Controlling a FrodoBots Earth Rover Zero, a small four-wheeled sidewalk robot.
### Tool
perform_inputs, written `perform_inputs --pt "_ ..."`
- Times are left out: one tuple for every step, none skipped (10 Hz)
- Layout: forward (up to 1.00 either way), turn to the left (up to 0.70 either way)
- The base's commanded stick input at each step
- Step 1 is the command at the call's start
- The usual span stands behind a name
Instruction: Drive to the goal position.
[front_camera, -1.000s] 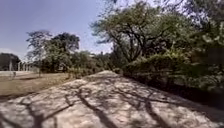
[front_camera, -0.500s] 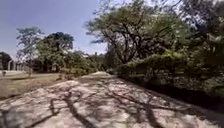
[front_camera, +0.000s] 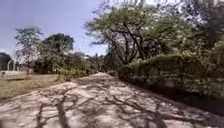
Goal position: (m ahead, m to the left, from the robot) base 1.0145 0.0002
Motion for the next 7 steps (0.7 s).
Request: perform_inputs --pt "0.70 0.00" --pt "0.70 0.00" --pt "0.70 0.00" --pt "0.70 0.00" --pt "0.70 0.00" --pt "0.70 0.00" --pt "0.70 0.00"
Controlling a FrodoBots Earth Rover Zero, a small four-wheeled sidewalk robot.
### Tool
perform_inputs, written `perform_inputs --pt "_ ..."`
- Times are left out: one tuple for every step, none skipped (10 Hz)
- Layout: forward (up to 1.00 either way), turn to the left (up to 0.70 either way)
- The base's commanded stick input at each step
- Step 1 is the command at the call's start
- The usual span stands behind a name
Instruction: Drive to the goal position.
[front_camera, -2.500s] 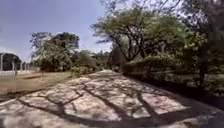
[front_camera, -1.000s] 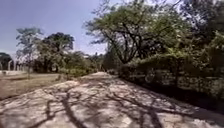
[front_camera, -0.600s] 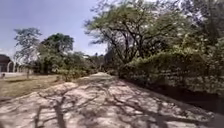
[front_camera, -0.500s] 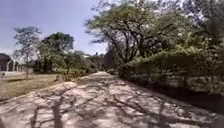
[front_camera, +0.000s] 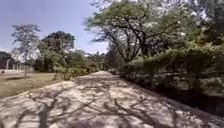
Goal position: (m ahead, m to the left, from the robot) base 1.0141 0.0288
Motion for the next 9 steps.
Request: perform_inputs --pt "0.70 0.00" --pt "0.70 0.00" --pt "0.70 0.00" --pt "0.70 0.00" --pt "0.70 0.00" --pt "0.70 0.00" --pt "0.70 0.00" --pt "0.70 0.00" --pt "0.70 0.00"
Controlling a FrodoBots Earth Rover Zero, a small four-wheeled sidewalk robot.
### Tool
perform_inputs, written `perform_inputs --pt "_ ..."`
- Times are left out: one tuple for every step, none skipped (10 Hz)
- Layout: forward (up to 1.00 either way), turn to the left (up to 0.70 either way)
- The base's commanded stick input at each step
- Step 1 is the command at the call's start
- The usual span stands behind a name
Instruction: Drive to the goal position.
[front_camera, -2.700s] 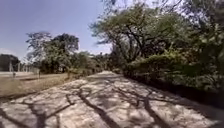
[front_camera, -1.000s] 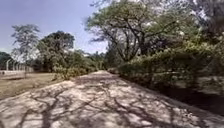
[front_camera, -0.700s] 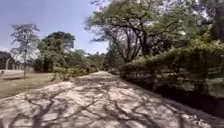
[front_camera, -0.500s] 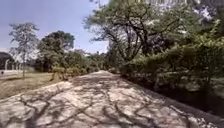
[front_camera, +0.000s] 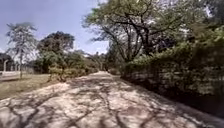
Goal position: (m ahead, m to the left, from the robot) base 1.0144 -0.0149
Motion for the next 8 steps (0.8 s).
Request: perform_inputs --pt "0.70 0.00" --pt "0.70 0.00" --pt "0.70 0.00" --pt "0.70 0.00" --pt "0.70 0.00" --pt "0.70 0.00" --pt "0.70 0.00" --pt "0.70 0.00"
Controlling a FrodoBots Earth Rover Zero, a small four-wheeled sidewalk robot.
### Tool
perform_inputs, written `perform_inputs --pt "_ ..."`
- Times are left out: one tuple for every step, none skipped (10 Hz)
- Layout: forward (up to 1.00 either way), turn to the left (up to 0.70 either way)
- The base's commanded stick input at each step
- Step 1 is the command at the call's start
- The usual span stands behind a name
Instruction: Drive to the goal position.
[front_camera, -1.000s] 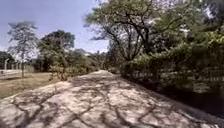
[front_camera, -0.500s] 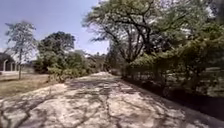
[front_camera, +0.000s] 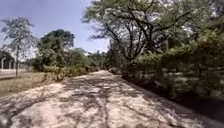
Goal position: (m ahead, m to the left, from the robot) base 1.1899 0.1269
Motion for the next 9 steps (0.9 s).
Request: perform_inputs --pt "0.70 0.00" --pt "0.70 0.00" --pt "0.70 0.00" --pt "0.70 0.00" --pt "0.70 0.00" --pt "0.70 0.00" --pt "0.70 0.00" --pt "0.70 0.00" --pt "0.70 0.00"
